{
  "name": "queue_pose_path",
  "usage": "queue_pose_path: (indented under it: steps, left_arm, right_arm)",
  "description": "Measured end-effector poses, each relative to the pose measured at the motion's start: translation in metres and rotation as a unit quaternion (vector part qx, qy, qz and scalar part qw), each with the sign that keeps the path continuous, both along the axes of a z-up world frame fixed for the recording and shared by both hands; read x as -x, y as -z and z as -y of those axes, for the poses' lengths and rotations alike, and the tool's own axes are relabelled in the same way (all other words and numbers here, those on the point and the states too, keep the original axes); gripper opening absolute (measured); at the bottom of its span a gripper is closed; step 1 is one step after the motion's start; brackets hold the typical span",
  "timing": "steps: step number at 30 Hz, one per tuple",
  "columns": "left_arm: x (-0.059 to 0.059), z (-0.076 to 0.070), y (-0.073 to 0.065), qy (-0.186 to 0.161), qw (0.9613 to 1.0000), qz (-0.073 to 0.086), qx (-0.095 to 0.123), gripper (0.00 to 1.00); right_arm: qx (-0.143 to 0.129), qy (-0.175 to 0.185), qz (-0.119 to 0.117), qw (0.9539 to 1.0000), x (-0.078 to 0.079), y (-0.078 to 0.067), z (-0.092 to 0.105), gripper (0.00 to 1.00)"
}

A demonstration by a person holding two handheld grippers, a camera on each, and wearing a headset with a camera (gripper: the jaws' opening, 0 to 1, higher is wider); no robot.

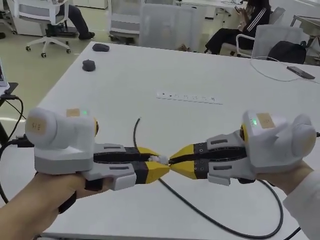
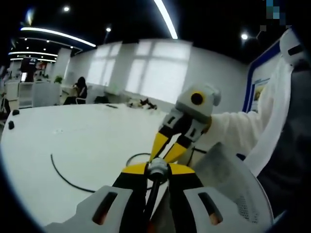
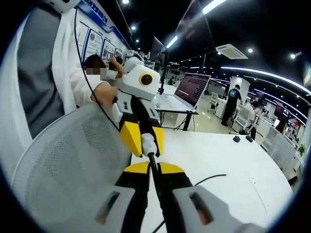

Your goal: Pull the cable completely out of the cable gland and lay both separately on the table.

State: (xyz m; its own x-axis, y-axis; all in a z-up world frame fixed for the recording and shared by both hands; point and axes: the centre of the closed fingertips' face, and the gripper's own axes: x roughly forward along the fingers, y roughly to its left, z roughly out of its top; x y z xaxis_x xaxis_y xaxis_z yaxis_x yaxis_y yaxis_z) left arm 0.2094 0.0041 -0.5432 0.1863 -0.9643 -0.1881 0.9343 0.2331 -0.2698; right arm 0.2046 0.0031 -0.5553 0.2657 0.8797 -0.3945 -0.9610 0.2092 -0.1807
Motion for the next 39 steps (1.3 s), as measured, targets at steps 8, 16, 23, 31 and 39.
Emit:
queue_pose_path:
  steps: [8, 16, 23, 31, 39]
  left_arm:
    - [0.0, -0.001, -0.002, -0.004, 1.0, 0.002, 0.002, 0.16]
    - [0.001, -0.001, -0.004, -0.003, 1.0, 0.004, 0.003, 0.16]
    - [0.0, -0.003, -0.005, -0.007, 0.9999, 0.006, 0.005, 0.16]
    - [0.005, -0.001, -0.006, 0.002, 0.9999, 0.009, 0.003, 0.16]
    - [0.014, 0.003, -0.011, 0.022, 0.9995, 0.019, 0.01, 0.16]
  right_arm:
    - [0.003, 0.019, -0.007, 0.9998, -0.005, 0.006, 0.016, 0.03]
    - [0.007, 0.04, -0.015, 0.9991, -0.006, 0.013, 0.033, 0.04]
    - [0.008, 0.057, -0.022, 0.9981, -0.006, 0.019, 0.044, 0.04]
    - [0.009, 0.058, -0.034, 0.9977, 0.0, 0.021, 0.043, 0.04]
    - [0.029, 0.058, -0.026, 0.9976, 0.002, 0.02, 0.04, 0.08]
